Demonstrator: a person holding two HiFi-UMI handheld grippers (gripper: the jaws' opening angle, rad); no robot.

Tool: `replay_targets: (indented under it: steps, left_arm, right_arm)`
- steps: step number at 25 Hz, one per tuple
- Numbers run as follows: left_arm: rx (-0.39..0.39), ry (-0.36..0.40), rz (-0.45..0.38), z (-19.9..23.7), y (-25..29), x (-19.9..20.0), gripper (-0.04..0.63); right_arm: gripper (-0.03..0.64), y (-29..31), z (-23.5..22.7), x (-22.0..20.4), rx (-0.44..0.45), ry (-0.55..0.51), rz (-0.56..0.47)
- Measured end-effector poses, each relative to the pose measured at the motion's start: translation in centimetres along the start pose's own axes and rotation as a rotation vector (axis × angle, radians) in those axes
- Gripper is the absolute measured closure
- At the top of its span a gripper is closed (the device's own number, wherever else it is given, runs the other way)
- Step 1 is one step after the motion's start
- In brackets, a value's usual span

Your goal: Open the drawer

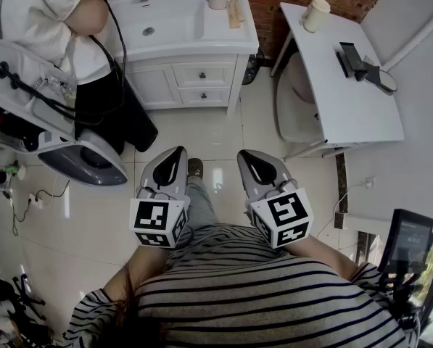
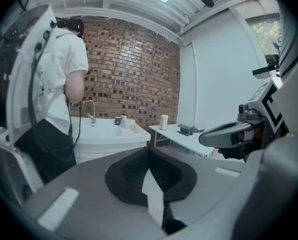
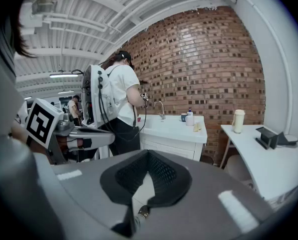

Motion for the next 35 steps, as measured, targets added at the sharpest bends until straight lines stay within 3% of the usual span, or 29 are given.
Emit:
replay_targets:
  steps: [7, 11, 17, 23, 25, 27, 35]
  left_arm:
    - [-0.106, 0.029, 0.071, 9.3, 12.0, 1.6, 0.580]
    - [-0.109, 0.016, 0.105, 13.1, 16.7, 0.0, 0.581]
    - [0.008, -0.081, 0.146, 17.0, 23.1, -5.7, 0.580]
    - [0.044, -0.033, 0.097, 19.1, 27.1, -13.0, 0.581]
    - [0.063, -0.032, 0.079, 20.0, 28.0, -15.5, 0.581]
    - [0.086, -0.042, 0.081, 21.1, 28.4, -18.0, 0.580]
    - [0.145, 0.003, 0.104, 24.9, 28.1, -22.3, 0.581]
  right_arm:
    - [0.615, 14.9, -4.5, 2.1, -0.072, 0.043, 0.042]
    - [0.615, 21.5, -6.5, 0.4, -0.097, 0.041, 0.105]
    - [0.615, 30.1, -10.1, -6.3, -0.080, 0.067, 0.157]
    - [0.614, 39.3, -13.5, -17.2, -0.103, 0.012, 0.190]
    - [0.504, 42.5, -14.6, -21.0, -0.121, 0.012, 0.198]
    - [0.490, 45.5, -15.6, -24.0, -0.147, -0.005, 0.198]
    - [0.474, 52.2, -16.9, -28.8, -0.208, -0.068, 0.189]
Point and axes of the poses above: the fingertips, and each gripper's own axes: y forward along the fingers, z to its left, x out of its top, the point moved 7 cm from there along -y, backward along the fingers, and after that the axes turned 11 degrees about -z, right-handed, at the moved point
